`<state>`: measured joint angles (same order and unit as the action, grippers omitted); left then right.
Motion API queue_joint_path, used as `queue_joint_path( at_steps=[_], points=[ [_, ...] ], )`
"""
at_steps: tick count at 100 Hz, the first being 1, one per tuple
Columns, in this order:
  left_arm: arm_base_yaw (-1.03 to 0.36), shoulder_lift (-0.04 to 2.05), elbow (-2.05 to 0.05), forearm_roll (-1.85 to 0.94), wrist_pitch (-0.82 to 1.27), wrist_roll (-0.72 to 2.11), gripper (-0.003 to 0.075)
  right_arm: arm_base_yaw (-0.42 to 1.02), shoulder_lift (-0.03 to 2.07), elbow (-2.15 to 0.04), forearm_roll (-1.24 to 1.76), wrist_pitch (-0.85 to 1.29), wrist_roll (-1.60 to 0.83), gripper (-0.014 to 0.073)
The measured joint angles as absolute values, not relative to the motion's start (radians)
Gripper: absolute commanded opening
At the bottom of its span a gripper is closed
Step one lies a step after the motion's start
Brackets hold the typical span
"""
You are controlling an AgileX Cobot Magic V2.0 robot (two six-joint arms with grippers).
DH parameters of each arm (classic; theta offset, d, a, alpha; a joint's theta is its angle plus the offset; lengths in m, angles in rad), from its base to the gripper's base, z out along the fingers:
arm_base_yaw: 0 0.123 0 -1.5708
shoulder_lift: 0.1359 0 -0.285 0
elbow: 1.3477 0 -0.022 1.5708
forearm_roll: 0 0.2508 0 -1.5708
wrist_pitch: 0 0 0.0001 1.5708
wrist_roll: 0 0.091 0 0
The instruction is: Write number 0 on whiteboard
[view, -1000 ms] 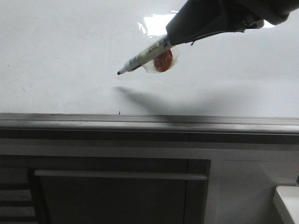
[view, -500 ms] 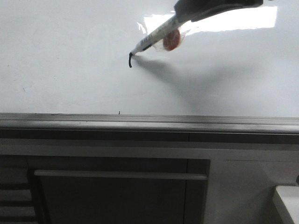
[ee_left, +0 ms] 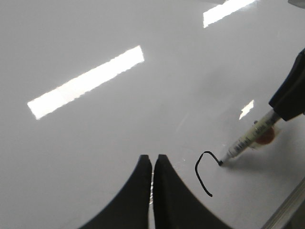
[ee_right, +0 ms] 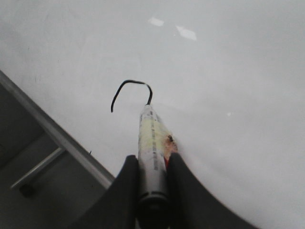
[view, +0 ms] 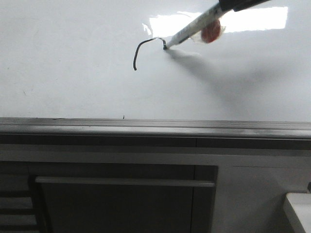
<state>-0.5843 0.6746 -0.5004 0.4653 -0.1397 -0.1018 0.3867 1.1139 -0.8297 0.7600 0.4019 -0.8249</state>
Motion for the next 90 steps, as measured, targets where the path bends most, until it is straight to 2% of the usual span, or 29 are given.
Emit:
queue_joint_path(
  at_steps=[24,40,58,90],
  points=[
    [-0.584,0.675,-0.500,0.465,-0.142,-0.102,-0.0020,0.392,1.120,-0.784,0.773,0.444,-0.823,-0.0046],
    [-0.584,0.675,-0.500,0.465,-0.142,-0.102,-0.0020,0.454,1.169,-0.783,0.773,0.439,-0.823,-0.0046],
    [-0.584,0.675,-0.500,0.465,-0.142,-0.102,-0.0020,0.510,1.226,-0.843,0.771,0.417,-0.823,-0.0046],
    [-0.584,0.675,-0.500,0.465,-0.142,-0.102,-0.0020,0.509,1.235,-0.936,0.744,0.378,-0.825,-0.0046]
  ],
)
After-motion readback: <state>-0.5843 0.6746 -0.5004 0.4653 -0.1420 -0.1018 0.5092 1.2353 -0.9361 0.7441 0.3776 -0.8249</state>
